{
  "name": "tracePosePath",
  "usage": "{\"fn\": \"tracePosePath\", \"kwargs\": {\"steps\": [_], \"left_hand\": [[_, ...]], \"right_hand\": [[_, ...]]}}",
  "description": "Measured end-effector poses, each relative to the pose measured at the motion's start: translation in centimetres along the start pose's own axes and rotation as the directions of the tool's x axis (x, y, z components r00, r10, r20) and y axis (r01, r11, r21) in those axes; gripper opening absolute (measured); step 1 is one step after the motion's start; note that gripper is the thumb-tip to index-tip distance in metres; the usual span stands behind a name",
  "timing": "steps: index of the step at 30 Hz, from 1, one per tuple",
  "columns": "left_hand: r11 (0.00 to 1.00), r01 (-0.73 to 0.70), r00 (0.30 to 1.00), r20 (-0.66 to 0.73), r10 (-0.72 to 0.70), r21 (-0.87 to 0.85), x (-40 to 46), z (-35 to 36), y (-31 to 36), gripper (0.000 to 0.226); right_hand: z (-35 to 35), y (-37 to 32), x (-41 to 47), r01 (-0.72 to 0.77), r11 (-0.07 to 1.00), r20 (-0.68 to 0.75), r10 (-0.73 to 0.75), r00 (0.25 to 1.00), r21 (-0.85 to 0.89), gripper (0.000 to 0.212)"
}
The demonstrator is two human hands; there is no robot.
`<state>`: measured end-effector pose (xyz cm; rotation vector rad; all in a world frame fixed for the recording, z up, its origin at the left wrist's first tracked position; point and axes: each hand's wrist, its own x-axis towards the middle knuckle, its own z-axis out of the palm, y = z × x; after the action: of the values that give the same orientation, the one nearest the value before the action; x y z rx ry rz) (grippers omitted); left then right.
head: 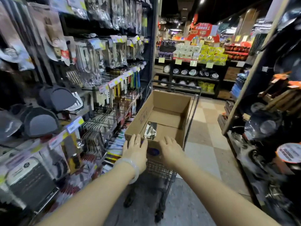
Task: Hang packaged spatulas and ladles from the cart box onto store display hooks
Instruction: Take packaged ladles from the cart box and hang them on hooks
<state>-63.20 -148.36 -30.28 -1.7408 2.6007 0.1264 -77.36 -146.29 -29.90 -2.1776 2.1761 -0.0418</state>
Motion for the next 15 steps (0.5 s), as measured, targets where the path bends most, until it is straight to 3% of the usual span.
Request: {"fn": "tracePosePath", "kwargs": {"steps": [6,12,15], "left_hand": [[0.999,-0.023,1.0,0.011,0.024,-0.041,15.5,1.8,-2.9,0.071],[0.995,0.008,0.991,0.13,0.005,-0.095,28.7,4.9,-5.3,0.066],[0.996,-0.001,0.969,0.244,0.023,-0.089,33.0,7.6,-5.7,0.069]], "right_hand": [[2.1,4.0,13.8,-0.071,0.997,0.057,0.069,0.996,0.027,0.058],[4.6,8.2,26.6,-0.189,0.976,0.149,0.172,0.974,0.108,0.046],[7.9,9.0,30.0,-0.228,0.964,0.275,0.185,0.944,0.135,0.052]]}}
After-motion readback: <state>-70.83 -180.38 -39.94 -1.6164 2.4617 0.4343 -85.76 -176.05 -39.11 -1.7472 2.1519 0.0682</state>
